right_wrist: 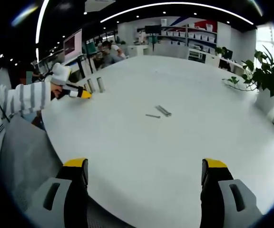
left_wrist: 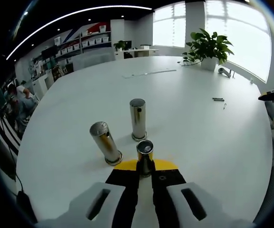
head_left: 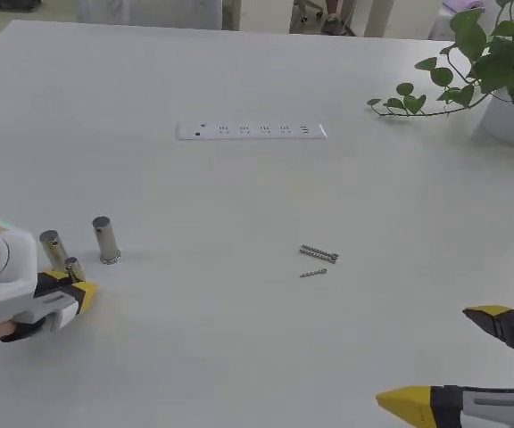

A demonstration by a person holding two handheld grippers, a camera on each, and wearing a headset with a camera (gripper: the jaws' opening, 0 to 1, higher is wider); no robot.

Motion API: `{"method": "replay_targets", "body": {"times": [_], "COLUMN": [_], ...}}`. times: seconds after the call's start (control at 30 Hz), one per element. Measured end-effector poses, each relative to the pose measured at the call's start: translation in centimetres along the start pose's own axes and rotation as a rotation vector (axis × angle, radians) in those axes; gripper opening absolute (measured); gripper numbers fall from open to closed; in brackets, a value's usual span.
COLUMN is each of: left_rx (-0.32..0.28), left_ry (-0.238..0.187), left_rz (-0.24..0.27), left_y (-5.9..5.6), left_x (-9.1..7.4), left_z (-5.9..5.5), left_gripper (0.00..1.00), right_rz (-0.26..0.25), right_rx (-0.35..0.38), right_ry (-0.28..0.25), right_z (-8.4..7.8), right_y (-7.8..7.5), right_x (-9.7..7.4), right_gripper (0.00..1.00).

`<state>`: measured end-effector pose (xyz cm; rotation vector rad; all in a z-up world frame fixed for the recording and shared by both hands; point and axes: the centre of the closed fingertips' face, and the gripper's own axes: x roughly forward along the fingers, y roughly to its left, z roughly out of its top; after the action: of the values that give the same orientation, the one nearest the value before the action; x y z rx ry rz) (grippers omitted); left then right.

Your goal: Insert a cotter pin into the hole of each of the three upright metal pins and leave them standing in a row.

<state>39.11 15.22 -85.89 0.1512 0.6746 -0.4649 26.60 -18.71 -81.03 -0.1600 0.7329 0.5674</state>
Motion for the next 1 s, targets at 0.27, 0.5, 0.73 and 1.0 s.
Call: {"method": "replay_targets", "body": {"times": [0.27, 0.5, 0.73, 1.0], "left_rx": [-0.004, 0.011, 0.017, 0.002], "left_ry": [0.001, 0.013, 0.032, 0.028], "left_rz": [0.000, 0.002, -0.004, -0.020], "left_y": [0.07, -0.01, 0.20, -0.01], "left_x": [-0.05, -0.11, -0.50, -0.71], "left_z": [-0.02, -0.11, -0.49, -0.61], "left_gripper": [0.07, 0.07, 0.07, 0.07], "right_rz": [-0.002, -0.001, -0.002, -0.003], "right_rx": [0.000, -0.006, -0.014, -0.012], "right_ry": [-0.001, -0.004, -0.009, -0.018], "right_z": [0.01, 0.19, 0.47, 0.79], "right_y": [-0.04, -0.03, -0.05, -0.19], "right_x": [-0.05, -0.11, -0.20, -0.28], "right_gripper": [1.00, 1.00, 1.00, 1.00]}}
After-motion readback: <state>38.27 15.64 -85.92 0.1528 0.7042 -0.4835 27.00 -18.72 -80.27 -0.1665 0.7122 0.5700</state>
